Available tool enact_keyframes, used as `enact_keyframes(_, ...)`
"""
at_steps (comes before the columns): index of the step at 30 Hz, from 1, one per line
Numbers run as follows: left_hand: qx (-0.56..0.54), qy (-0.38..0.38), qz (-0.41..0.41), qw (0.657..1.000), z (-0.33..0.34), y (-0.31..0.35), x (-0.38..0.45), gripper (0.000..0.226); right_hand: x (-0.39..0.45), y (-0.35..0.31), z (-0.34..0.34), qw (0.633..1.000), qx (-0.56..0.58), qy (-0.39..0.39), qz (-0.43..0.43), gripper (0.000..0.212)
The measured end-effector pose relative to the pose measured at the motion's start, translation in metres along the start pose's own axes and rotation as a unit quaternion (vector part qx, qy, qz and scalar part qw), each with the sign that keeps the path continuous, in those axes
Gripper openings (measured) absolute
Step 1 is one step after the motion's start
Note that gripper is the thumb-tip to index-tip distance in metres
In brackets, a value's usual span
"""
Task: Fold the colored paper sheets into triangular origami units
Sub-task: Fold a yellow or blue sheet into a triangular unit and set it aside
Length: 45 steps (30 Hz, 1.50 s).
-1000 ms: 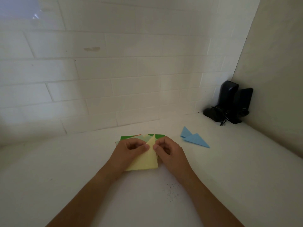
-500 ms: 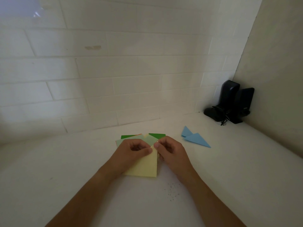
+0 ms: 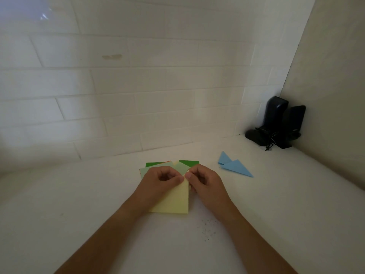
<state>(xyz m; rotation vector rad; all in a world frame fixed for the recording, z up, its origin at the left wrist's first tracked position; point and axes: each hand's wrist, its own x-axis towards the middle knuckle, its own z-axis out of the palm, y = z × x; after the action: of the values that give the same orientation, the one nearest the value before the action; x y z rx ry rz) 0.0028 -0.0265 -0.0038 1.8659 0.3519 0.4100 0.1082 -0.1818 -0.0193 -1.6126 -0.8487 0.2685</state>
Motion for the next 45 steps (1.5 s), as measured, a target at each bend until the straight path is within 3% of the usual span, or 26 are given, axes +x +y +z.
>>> enact_keyframes(21, 0.031, 0.026, 0.031, 0.999, 0.0, -0.012, 0.003, 0.008, 0.0, -0.002, 0.004, 0.999, -0.002, 0.038, 0.004, 0.008)
enact_keyframes(45, 0.017, 0.026, 0.053, 0.998, -0.001, -0.009, -0.001, 0.007, -0.001, -0.001, 0.006, 0.999, -0.019, 0.028, 0.002, 0.014)
